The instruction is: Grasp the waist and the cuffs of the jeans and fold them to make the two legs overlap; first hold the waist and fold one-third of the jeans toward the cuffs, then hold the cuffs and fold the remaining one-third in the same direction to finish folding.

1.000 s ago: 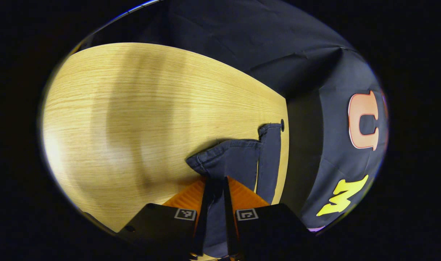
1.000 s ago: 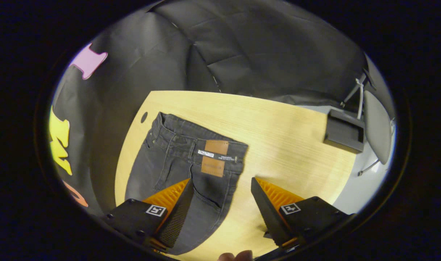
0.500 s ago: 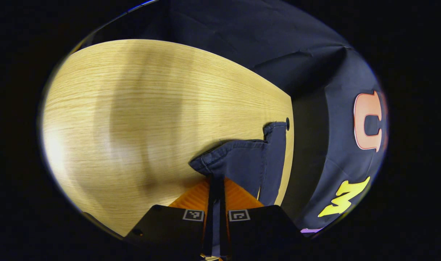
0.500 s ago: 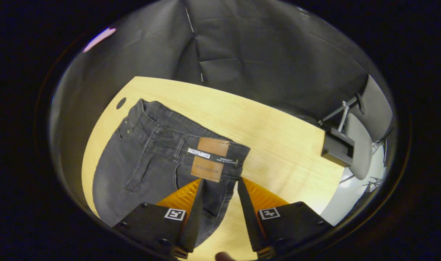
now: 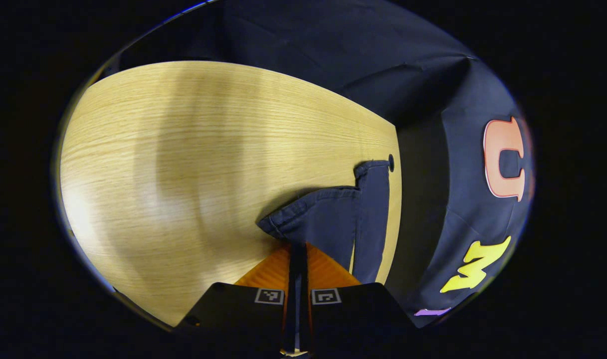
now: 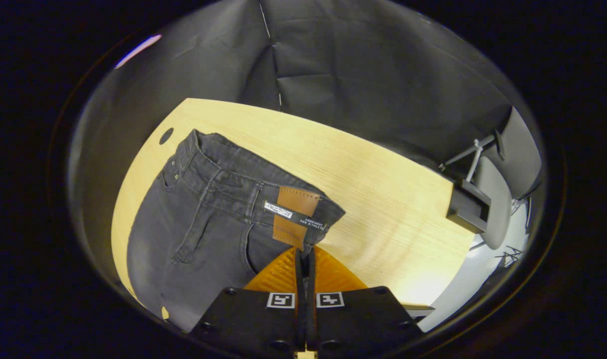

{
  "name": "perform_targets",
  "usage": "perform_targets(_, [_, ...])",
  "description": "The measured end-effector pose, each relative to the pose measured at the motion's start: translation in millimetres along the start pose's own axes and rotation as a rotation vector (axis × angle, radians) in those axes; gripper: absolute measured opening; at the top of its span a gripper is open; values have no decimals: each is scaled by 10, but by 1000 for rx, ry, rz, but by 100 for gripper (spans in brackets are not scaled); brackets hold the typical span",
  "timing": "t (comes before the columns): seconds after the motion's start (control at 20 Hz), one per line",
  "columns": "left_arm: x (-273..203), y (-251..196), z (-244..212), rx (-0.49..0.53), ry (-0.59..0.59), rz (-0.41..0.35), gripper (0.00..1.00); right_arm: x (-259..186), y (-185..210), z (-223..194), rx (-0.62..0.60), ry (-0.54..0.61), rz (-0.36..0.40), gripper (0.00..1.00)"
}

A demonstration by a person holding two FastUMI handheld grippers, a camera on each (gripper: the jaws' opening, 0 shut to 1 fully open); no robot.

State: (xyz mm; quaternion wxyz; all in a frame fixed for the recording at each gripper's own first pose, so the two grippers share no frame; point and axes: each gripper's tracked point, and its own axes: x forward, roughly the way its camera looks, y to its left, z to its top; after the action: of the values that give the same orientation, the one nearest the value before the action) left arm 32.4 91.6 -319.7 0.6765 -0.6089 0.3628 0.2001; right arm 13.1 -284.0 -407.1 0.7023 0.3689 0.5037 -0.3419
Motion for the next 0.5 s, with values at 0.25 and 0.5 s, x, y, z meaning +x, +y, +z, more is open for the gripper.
perform_targets(0.25, [-302, -354, -42, 24, 26, 8, 6, -552, 216, 103, 119, 27, 202, 0])
perform_targets(0.5, [-469, -845, -4, -69, 54, -16, 6, -1139, 671, 271, 79, 26, 355, 1])
